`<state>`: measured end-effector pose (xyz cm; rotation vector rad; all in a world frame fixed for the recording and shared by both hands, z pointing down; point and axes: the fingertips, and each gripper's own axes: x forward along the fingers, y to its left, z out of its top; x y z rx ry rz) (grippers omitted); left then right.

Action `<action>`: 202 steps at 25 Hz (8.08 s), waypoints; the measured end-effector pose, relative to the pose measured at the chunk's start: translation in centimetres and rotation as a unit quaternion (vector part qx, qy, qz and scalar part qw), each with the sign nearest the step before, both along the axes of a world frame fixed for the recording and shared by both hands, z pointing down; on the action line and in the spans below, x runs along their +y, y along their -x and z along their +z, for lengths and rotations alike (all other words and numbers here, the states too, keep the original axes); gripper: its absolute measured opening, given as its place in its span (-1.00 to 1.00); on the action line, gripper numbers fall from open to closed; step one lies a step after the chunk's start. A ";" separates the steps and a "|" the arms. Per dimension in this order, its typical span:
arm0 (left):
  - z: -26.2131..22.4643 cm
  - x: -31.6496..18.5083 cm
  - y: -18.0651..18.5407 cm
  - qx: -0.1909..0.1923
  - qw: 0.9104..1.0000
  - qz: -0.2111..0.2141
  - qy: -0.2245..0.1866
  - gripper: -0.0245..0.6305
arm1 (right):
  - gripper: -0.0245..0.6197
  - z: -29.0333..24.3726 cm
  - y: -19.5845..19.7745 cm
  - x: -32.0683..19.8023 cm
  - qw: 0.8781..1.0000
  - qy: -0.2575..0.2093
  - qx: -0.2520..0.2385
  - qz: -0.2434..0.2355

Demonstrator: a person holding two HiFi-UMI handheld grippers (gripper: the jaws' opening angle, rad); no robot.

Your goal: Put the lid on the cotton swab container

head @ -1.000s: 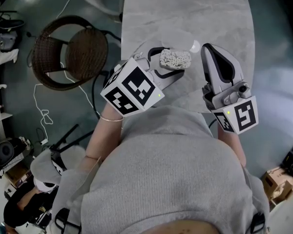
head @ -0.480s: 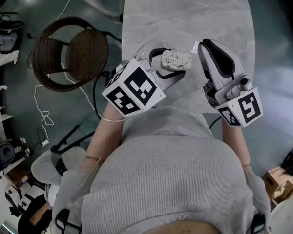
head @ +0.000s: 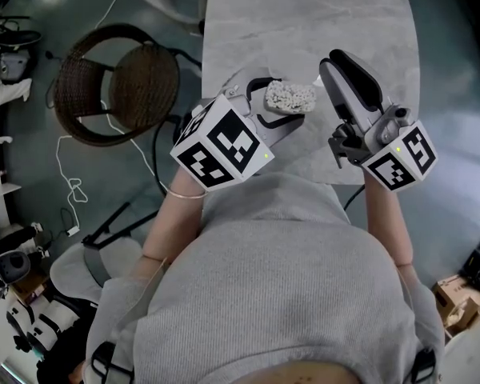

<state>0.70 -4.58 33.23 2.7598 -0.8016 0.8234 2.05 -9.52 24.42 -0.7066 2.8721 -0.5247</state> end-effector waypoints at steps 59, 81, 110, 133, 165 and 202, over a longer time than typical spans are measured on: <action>0.0 -1.6 0.1 0.006 1.000 -0.002 0.001 -0.10 | -0.68 0.2 1.8 0.7 0.992 -0.078 0.037 -0.092; -0.6 -1.6 0.1 0.017 1.000 -0.011 0.002 -0.10 | -0.63 -1.0 1.7 3.2 0.978 -0.148 0.056 -0.136; -0.7 -1.9 0.4 0.049 0.999 -0.021 0.010 -0.11 | -0.65 -1.2 2.2 4.5 0.976 -0.155 0.049 -0.147; -1.5 -2.5 0.6 0.064 0.997 -0.029 0.010 -0.11 | -0.67 -1.3 2.3 4.8 0.973 -0.160 0.055 -0.158; -2.1 -2.8 0.6 0.084 0.996 -0.034 0.008 -0.12 | -0.67 -1.2 2.6 5.1 0.962 -0.197 0.090 -0.164; -1.4 -3.9 0.5 0.072 0.996 -0.044 -0.034 -0.11 | -0.83 -1.2 1.5 4.1 0.978 -0.174 0.068 -0.093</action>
